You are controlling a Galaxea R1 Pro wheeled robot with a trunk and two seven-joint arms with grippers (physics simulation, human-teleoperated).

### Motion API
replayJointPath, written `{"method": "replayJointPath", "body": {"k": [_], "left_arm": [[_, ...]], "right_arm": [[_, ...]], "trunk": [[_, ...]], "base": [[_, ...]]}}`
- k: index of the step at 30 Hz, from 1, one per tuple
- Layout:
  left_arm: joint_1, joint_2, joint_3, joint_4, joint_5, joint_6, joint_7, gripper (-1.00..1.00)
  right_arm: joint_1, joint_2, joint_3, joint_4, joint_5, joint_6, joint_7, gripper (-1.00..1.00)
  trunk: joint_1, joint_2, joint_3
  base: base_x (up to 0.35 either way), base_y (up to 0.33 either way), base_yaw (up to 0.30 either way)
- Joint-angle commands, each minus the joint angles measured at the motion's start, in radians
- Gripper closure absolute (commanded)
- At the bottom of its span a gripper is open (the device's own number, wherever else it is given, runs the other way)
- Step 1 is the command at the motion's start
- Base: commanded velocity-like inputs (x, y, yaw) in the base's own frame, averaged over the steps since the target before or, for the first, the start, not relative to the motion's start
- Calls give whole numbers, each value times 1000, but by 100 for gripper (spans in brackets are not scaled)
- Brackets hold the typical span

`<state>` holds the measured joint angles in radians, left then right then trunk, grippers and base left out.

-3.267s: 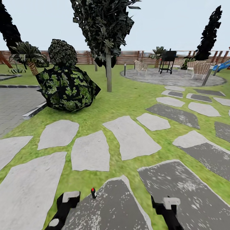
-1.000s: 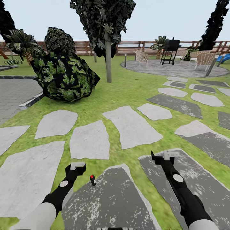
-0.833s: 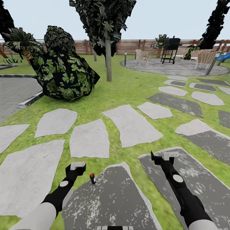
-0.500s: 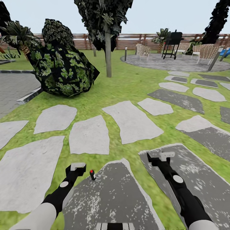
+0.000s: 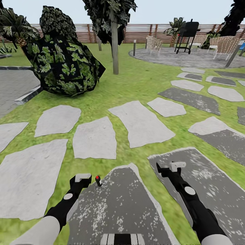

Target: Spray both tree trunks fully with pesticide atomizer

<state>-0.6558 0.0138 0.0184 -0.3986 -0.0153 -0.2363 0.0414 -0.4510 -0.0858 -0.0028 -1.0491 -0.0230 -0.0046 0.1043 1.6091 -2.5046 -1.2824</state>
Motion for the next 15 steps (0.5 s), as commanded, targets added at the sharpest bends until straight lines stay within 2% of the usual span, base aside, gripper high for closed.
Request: {"method": "replayJointPath", "body": {"k": [1,4,10,12,15], "left_arm": [[0,0,0,0,0,0,0,-100],[-1,-1,0,0,0,0,0,-100],[0,-1,0,1,0,0,0,-100],[0,-1,0,1,0,0,0,-100],[0,-2,0,1,0,-16,1,-100]], "right_arm": [[0,0,0,0,0,0,0,-100],[0,0,0,1,0,0,-1,-100],[0,0,0,1,0,0,-1,-100],[0,0,0,1,0,0,-1,-100],[0,0,1,1,0,-1,-2,-100]], "trunk": [[0,0,-4],[2,-1,-16],[4,-2,-39],[4,-2,-39],[4,-2,-39]], "base": [[0,0,0],[0,0,-98],[0,0,-274],[0,0,-241],[30,-14,-21]]}}
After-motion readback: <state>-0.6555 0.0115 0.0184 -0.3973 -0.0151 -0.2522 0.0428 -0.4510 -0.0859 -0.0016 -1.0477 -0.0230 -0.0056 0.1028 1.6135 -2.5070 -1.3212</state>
